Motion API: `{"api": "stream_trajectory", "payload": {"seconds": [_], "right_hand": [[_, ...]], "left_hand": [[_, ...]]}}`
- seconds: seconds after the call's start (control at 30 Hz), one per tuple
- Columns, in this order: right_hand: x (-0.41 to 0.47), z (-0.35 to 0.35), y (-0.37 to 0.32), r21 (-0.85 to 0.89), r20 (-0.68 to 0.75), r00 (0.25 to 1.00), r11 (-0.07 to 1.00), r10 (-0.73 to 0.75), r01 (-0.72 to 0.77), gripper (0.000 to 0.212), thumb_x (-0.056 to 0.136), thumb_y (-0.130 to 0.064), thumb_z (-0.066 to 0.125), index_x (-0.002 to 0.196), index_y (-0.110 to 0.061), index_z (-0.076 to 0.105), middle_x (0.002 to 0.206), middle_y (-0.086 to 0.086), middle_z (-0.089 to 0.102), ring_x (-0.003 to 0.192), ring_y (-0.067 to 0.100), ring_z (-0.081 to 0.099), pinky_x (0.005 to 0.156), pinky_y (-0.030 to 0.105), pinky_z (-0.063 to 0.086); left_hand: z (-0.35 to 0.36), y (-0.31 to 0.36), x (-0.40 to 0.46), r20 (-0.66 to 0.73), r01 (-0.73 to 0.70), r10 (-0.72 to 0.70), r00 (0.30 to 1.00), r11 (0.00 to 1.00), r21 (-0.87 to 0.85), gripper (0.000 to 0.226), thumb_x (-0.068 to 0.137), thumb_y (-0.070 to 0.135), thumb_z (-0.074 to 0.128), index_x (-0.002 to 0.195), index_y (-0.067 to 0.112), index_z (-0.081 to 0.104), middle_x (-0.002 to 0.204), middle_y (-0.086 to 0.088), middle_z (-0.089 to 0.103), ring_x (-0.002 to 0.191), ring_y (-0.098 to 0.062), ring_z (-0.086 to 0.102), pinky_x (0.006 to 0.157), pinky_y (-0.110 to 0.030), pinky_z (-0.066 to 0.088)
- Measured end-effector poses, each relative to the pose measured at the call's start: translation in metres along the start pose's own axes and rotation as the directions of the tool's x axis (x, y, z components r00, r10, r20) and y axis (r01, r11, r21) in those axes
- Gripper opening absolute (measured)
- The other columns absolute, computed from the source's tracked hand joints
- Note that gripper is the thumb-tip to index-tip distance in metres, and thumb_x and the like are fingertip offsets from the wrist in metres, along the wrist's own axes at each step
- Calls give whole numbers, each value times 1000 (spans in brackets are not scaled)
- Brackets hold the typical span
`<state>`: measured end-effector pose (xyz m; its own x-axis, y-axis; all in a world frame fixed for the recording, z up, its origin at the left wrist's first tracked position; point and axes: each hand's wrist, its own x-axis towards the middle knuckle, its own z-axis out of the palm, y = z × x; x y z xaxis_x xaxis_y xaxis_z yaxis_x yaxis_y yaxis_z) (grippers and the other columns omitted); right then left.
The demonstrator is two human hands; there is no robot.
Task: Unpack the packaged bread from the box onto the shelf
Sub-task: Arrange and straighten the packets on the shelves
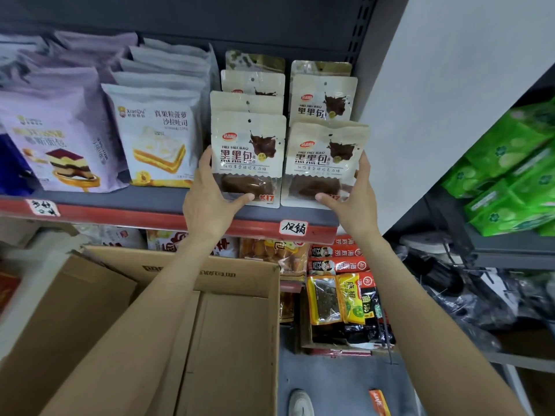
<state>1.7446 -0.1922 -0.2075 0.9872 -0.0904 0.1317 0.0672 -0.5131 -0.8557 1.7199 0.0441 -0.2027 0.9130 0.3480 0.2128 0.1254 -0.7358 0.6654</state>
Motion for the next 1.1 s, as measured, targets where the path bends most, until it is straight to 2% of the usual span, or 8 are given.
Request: {"api": "stream_trajectory", "payload": {"seconds": [0.1,0.23,0.3,0.53,0.73,0.87,1.03,1.1], "right_hand": [[1,-1,2,12,9,1000,1000,-14,14,103,73,-17,80,148,-31,11,145,-1,43,118,23,56,93,44,51],[-8,-4,6,74,-54,998,996,-37,41,100,76,-14,77,147,-38,10,150,0,32,110,17,56,79,20,52],[-11,-5,7,113,-73,997,993,-34,42,94,78,-11,76,145,-37,15,148,1,31,103,14,59,73,13,50],[-24,-9,14,143,-80,997,990,-2,13,60,82,-4,69,129,-21,36,127,1,49,85,12,67,72,7,49],[-26,-14,16,27,26,999,999,-34,33,51,88,-5,62,129,-27,41,106,-31,46,80,-3,61,76,11,44],[-23,-20,17,34,78,996,999,-43,40,48,89,-3,60,128,-26,42,114,-12,55,84,0,61,87,22,47],[-22,-18,23,-7,70,997,999,-35,36,51,90,-4,58,135,-20,39,117,-13,54,84,-3,59,77,3,43],[-22,-16,22,-18,54,998,999,-32,33,53,91,-4,58,137,-18,37,118,-13,52,84,-3,58,77,2,42]], "left_hand": [[0,-2,-1,1,-1,1,1000,999,-36,103,66,41,83,146,25,21,146,3,40,123,-22,50,89,-42,47],[-2,-5,-2,-9,-2,2,1000,999,-41,104,64,42,84,145,27,21,145,4,40,117,-22,54,86,-43,49],[-3,-4,-1,-13,-5,4,1000,999,-49,105,63,41,84,145,28,20,143,4,42,117,-20,54,85,-42,49],[-8,-13,-4,-3,-5,5,1000,992,-126,105,64,35,85,145,29,18,140,6,47,115,-12,52,87,-35,46],[-10,-16,-3,-5,-6,5,1000,995,-105,106,66,36,84,147,25,17,146,3,40,126,-20,46,95,-41,45],[-9,-15,0,0,-23,23,1000,995,-98,107,66,36,84,148,24,16,148,2,35,133,-20,38,98,-42,42],[-8,-15,-4,3,-25,26,1000,995,-99,107,68,33,83,149,25,14,148,2,37,133,-20,39,98,-42,42],[-9,-15,-5,7,-30,31,999,995,-98,106,68,32,83,149,26,14,147,4,40,131,-20,41,96,-40,43]]}}
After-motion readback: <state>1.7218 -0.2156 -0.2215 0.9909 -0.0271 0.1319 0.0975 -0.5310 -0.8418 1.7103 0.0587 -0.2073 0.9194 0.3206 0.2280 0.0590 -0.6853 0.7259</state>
